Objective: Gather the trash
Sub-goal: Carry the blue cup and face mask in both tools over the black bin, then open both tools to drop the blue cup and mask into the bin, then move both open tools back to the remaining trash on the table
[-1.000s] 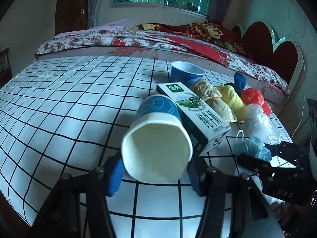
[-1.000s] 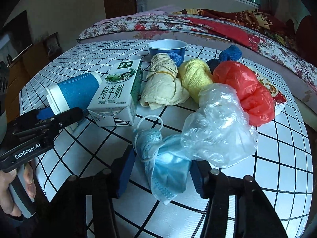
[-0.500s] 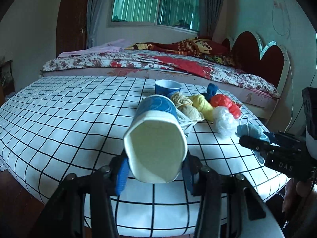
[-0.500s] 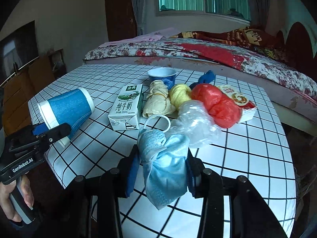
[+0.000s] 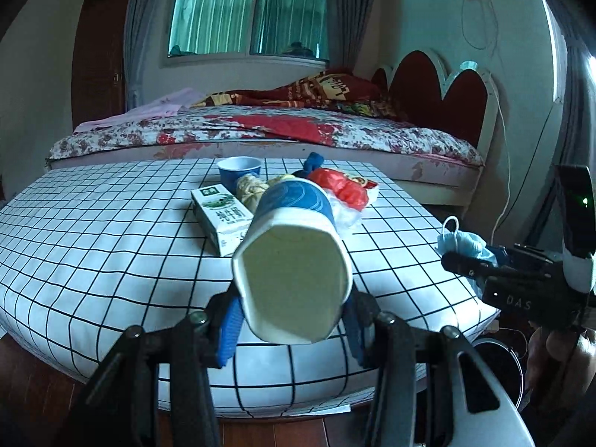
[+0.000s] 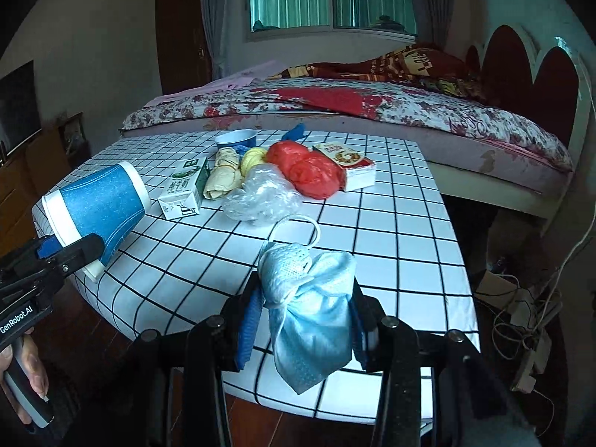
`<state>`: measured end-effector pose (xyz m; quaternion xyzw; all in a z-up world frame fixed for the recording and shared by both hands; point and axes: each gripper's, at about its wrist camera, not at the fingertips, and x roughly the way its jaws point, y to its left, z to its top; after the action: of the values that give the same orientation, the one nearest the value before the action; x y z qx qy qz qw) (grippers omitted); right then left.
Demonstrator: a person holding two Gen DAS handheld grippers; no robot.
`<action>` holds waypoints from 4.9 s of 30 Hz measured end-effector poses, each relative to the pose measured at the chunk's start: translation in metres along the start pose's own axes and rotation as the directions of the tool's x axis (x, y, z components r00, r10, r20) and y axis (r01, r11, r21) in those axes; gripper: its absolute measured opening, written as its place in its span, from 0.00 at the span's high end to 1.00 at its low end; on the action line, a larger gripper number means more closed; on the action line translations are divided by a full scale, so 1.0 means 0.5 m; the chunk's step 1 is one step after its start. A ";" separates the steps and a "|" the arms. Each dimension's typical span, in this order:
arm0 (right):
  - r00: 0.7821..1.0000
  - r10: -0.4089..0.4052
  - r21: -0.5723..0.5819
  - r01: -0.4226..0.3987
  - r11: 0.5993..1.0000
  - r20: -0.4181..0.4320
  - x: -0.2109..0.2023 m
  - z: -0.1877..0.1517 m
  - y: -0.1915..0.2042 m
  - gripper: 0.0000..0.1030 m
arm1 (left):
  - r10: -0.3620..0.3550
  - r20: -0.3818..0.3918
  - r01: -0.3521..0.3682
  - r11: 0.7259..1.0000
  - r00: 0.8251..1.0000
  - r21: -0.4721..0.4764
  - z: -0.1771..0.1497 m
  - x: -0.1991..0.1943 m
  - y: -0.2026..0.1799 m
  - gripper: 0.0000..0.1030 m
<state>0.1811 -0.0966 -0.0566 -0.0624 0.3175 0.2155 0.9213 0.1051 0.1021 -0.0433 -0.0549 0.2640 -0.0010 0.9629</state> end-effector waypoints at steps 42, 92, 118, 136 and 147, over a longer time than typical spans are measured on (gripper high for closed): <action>0.950 -0.230 0.185 0.270 0.945 -0.213 -0.199 -0.318 -0.377 0.56 | -0.424 -0.266 0.489 0.832 0.866 0.264 -0.135 0.016 -0.478 0.54; 0.892 -0.284 0.157 0.355 0.922 -0.350 -0.166 -0.393 -0.419 0.01 | -0.192 -0.278 0.275 0.913 0.941 0.301 -0.183 0.093 -0.502 0.01; 0.972 -0.206 0.198 0.224 0.954 -0.109 -0.177 -0.210 -0.302 0.01 | -0.092 -0.098 0.113 0.965 0.991 0.237 -0.072 0.014 -0.361 0.01; 0.997 -0.073 0.057 0.075 0.996 -0.036 -0.064 -0.064 -0.061 0.01 | 0.107 -0.050 -0.103 0.991 0.993 0.090 -0.053 -0.014 -0.100 0.01; 0.997 0.017 0.012 -0.016 1.000 -0.080 0.069 0.048 0.046 0.01 | 0.174 -0.075 -0.177 0.983 0.982 -0.040 -0.012 0.019 0.079 0.08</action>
<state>0.2085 -0.0574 -0.0581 -0.0632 0.3560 0.2187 0.9063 0.1093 0.1406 -0.0575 -0.0535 0.3018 0.0881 0.9478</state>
